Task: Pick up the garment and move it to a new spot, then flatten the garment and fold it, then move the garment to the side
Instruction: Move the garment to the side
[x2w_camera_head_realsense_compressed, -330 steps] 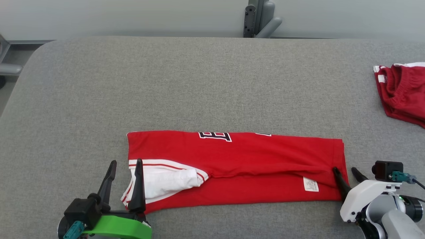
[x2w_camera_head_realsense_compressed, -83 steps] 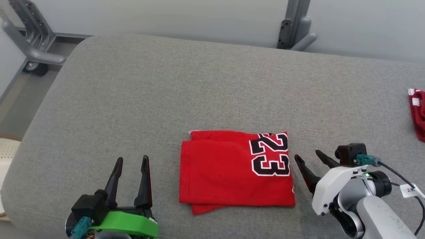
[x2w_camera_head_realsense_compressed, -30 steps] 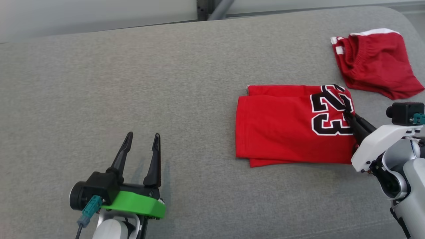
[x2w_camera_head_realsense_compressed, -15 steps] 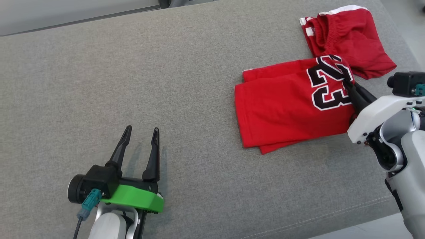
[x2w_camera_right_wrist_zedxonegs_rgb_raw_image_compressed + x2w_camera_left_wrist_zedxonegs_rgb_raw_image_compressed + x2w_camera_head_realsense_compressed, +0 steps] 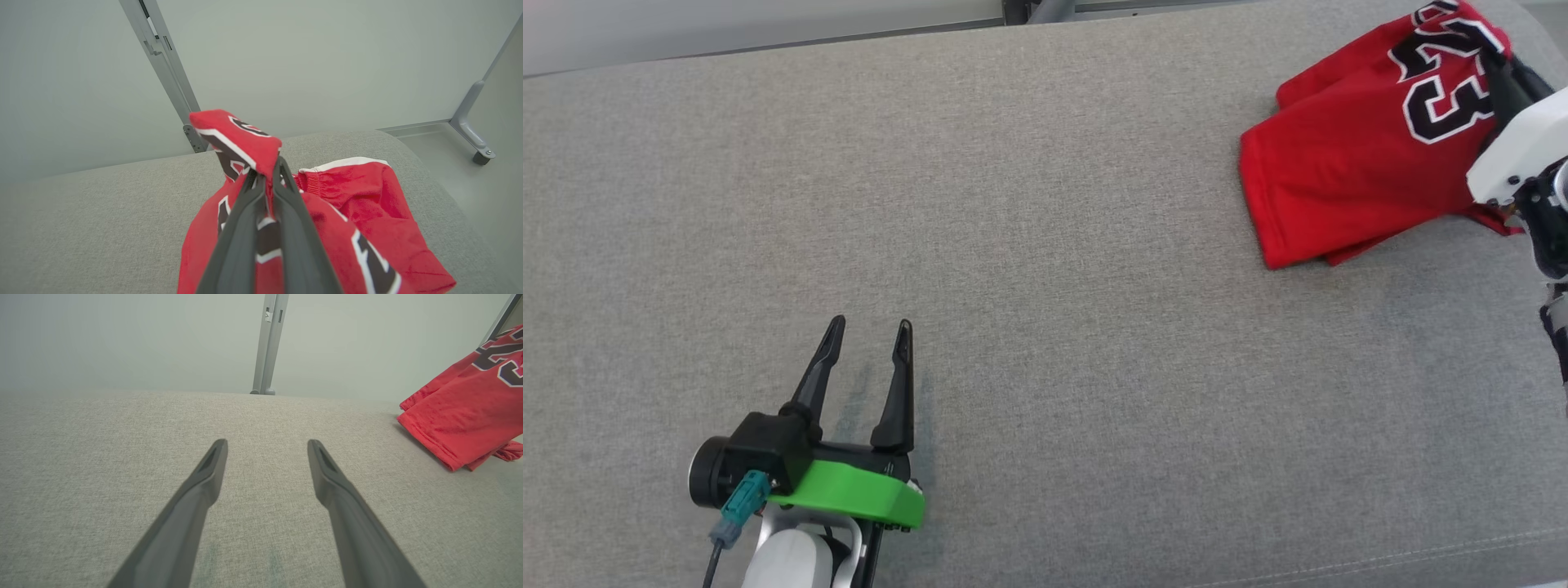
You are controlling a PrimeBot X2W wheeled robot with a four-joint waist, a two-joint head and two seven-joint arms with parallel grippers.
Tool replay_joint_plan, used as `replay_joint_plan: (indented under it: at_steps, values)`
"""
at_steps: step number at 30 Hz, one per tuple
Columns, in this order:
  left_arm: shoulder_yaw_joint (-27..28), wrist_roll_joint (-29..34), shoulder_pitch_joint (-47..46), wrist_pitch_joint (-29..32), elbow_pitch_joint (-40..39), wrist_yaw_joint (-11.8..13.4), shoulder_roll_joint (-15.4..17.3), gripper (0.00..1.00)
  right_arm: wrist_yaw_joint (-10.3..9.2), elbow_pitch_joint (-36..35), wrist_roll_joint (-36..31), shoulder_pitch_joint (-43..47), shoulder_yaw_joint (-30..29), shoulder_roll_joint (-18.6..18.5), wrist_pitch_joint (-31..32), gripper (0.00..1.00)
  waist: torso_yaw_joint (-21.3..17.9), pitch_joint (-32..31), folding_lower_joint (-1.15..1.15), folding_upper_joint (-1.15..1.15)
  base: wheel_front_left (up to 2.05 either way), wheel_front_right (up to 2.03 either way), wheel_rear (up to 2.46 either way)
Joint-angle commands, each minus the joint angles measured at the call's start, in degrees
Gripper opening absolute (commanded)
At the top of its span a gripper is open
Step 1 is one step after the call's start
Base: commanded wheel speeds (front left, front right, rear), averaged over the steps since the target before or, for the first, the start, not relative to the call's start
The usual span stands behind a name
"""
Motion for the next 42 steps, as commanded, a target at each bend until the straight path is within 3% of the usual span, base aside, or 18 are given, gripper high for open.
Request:
replay_joint_plan:
  at_steps: [1, 15, 31, 32, 33, 34, 35, 42]
  values:
    - [0.10, -0.30, 0.24, 0.02, -0.19, 0.07, 0.03, 1.00, -0.05, 1.43, -1.26, -1.55, -1.20, -0.65, -0.24, 0.00, 1.31, 0.41, 0.00, 0.09, 0.00, 0.00, 0.00]
    - [-0.11, 2.01, -2.65, 0.01, -1.18, -0.39, 0.21, 1.00, -0.05, 12.48, -10.19, -9.54, -11.50, -6.87, -1.57, 0.00, 3.54, 7.56, 0.00, 0.09, 0.00, 0.00, 0.00]
    - [-0.87, 3.77, -5.06, 0.02, -2.78, -0.58, 1.10, 1.00, -0.05, 25.60, -28.39, -16.06, -23.63, -10.83, -10.27, 0.00, 6.94, 14.97, 0.00, 0.09, 0.00, 0.00, 0.00]
    - [-0.92, 3.95, -5.13, 0.02, -2.72, -0.59, 1.17, 1.00, -0.06, 26.05, -29.59, -16.37, -24.33, -10.78, -10.76, 0.14, 7.03, 15.24, 0.00, 0.09, 0.00, 0.00, 0.00]
    - [-0.98, 4.09, -5.31, 0.02, -2.71, -0.59, 1.20, 1.00, -0.06, 26.47, -30.74, -16.74, -25.08, -10.63, -11.37, 0.42, 7.12, 15.44, 0.00, 0.09, 0.00, 0.00, 0.00]
    - [-1.06, 4.18, -5.50, 0.02, -2.75, -0.59, 1.17, 1.00, -0.06, 26.58, -32.05, -17.13, -25.80, -10.68, -12.25, 0.79, 7.22, 15.68, 0.00, 0.09, 0.00, 0.00, 0.00]
    - [-1.07, 4.26, -5.61, 0.02, -2.78, -0.60, 1.16, 1.00, -0.06, 26.69, -33.89, -17.39, -26.28, -10.75, -12.97, 1.00, 7.32, 15.86, 0.00, 0.09, 0.00, 0.00, 0.00]
    - [-1.19, 4.19, -5.88, 0.02, -2.50, -0.54, 1.04, 1.00, -0.06, 28.83, -41.30, -19.15, -30.95, -9.38, -16.68, 1.00, 7.62, 16.26, 0.00, 0.09, 0.00, 0.00, 0.00]
